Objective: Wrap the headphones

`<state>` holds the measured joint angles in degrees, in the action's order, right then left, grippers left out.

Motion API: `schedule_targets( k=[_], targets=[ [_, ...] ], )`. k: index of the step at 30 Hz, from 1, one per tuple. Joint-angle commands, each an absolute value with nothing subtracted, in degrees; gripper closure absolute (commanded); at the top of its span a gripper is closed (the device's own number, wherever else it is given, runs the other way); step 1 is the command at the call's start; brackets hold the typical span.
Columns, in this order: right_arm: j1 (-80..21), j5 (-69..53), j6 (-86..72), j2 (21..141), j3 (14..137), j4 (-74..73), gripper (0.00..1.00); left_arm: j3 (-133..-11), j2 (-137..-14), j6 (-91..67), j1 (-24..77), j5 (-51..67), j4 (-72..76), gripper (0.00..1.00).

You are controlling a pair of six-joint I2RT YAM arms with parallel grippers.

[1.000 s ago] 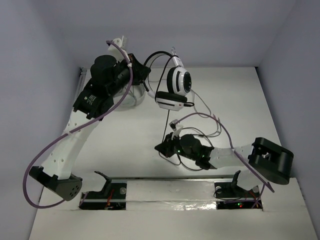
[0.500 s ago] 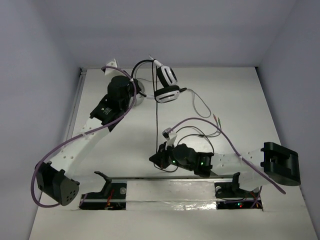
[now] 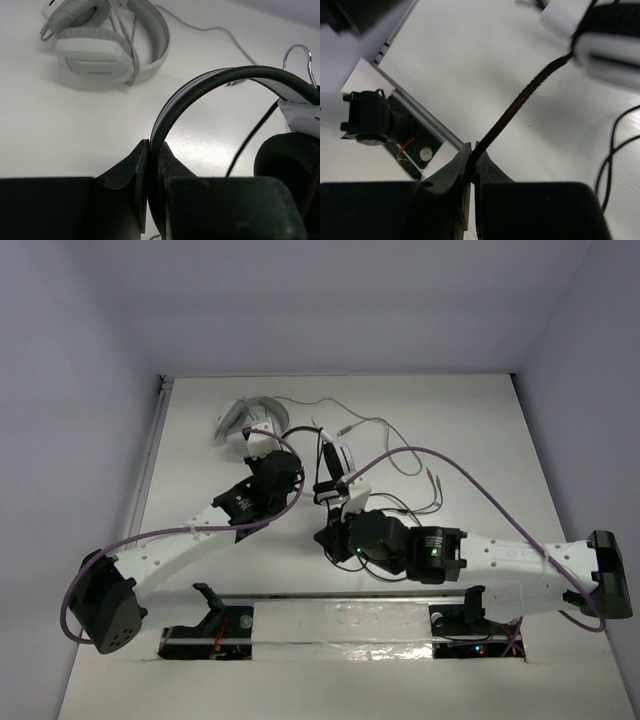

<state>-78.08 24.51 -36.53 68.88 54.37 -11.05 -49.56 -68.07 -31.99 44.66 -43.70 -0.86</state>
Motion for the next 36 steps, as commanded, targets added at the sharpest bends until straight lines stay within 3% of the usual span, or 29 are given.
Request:
schedule_targets(
  k=[1,8,17,26,36],
  targets=[
    [-78.6,33.4,-32.6,66.2,59.4,-23.1,1.0,-49.0,-62.8,-33.0,47.9,-49.7,1.8,1.0],
    [-76.4,45.1,-26.7,67.7,63.5,-30.3,1.0,-48.6,-61.3,-31.9,55.8,-50.0,-8.7,1.0],
    [-75.0,52.1,-23.4,66.0,66.4,-35.8,1.0,-50.0,-61.6,-31.7,58.0,-47.9,-16.5,1.0],
    [-65.7,56.6,-20.6,65.6,63.7,-31.9,0.97,-52.0,-57.0,-27.6,58.0,-31.8,-16.8,1.0],
    [-60.7,49.0,-19.6,66.2,60.7,-22.5,0.94,-54.7,-54.4,-24.4,58.0,-17.7,-18.6,1.0]
  ],
)
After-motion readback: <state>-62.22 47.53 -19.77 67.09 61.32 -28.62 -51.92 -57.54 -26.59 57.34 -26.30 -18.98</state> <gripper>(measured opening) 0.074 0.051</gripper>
